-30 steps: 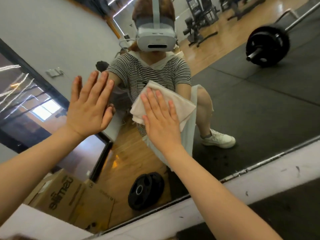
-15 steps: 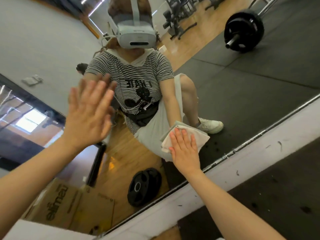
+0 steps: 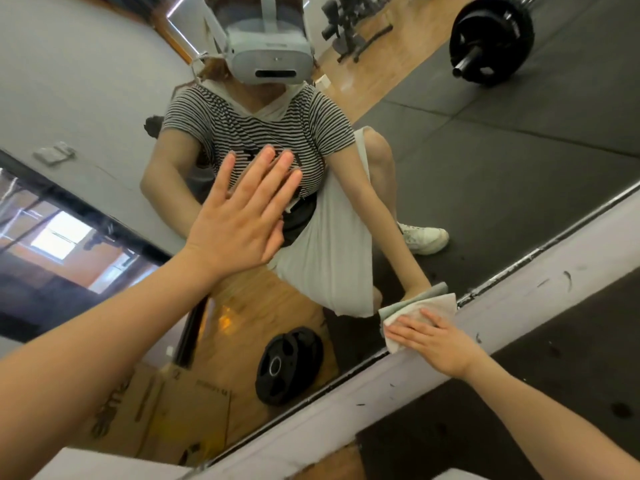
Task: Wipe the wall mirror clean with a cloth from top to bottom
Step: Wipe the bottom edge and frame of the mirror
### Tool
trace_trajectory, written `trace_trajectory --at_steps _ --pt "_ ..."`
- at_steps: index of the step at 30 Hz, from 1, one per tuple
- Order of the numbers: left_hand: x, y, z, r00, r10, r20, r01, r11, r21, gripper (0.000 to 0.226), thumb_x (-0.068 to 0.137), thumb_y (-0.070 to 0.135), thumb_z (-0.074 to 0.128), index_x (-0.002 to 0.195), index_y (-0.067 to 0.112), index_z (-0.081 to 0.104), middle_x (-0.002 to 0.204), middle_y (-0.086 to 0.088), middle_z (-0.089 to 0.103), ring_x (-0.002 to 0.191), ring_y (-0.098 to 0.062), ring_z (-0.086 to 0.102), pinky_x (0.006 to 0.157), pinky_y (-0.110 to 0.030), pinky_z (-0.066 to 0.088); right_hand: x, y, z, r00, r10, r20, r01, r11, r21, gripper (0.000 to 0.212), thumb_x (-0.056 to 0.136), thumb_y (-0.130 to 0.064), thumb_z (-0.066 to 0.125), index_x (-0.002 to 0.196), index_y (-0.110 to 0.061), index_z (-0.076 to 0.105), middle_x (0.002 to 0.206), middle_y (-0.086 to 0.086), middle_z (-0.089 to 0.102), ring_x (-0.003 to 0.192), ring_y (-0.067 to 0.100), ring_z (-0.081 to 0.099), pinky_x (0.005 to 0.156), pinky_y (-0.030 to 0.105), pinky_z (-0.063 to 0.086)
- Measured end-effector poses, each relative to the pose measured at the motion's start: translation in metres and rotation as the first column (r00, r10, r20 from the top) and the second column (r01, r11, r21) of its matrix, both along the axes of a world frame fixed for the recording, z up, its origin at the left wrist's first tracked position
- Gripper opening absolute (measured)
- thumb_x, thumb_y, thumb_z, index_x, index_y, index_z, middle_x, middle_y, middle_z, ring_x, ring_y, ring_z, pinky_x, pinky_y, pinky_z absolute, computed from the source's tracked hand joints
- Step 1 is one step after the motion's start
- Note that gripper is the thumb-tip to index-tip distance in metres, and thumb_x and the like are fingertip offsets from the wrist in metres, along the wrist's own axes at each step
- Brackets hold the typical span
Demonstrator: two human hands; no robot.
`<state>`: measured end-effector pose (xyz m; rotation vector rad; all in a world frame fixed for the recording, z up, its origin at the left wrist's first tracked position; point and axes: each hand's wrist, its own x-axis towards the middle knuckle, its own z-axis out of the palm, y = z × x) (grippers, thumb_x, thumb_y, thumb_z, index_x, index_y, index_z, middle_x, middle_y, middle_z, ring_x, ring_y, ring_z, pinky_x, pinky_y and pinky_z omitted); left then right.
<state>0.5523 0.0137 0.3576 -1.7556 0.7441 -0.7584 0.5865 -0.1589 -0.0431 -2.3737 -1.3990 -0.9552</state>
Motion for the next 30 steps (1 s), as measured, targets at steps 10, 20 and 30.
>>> trace_trajectory --at_steps 10,20,30 --pt "0.0 -0.001 0.001 1.0 -0.009 0.001 0.009 1.0 -0.019 0.062 0.095 0.029 0.036 0.151 0.004 0.028 0.157 -0.015 0.024 0.146 -0.032 0.021 0.116 -0.055 0.01 0.018 0.001 0.047 0.995 0.012 0.101 -0.027 0.988 0.15 0.094 0.081 -0.018 0.054 0.156 -0.025 -0.003 0.163 -0.006 -0.007 0.149 0.011 -0.003 0.12 0.041 -0.008" --pt "-0.001 -0.001 0.002 0.991 -0.136 -0.017 0.134 0.985 -0.108 0.075 0.088 0.027 0.05 0.152 0.005 0.017 0.15 -0.018 0.028 0.149 -0.028 0.008 0.117 -0.053 0.015 0.018 0.039 0.202 0.996 -0.08 0.031 0.046 0.801 0.597 0.065 0.089 -0.02 0.036 0.152 -0.023 0.021 0.151 -0.008 0.028 0.149 0.012 -0.005 0.117 0.042 0.004" --pt "-0.003 -0.004 0.001 0.991 -0.128 -0.031 0.119 0.972 -0.201 0.086 0.085 0.034 0.046 0.153 -0.001 0.006 0.162 -0.014 -0.004 0.149 -0.03 0.006 0.12 -0.05 0.013 0.015 0.054 0.305 0.965 -0.196 -0.176 0.259 0.592 0.763 0.062 0.087 -0.026 0.035 0.147 -0.018 0.026 0.151 -0.004 0.04 0.141 0.018 0.025 0.115 0.042 0.005"
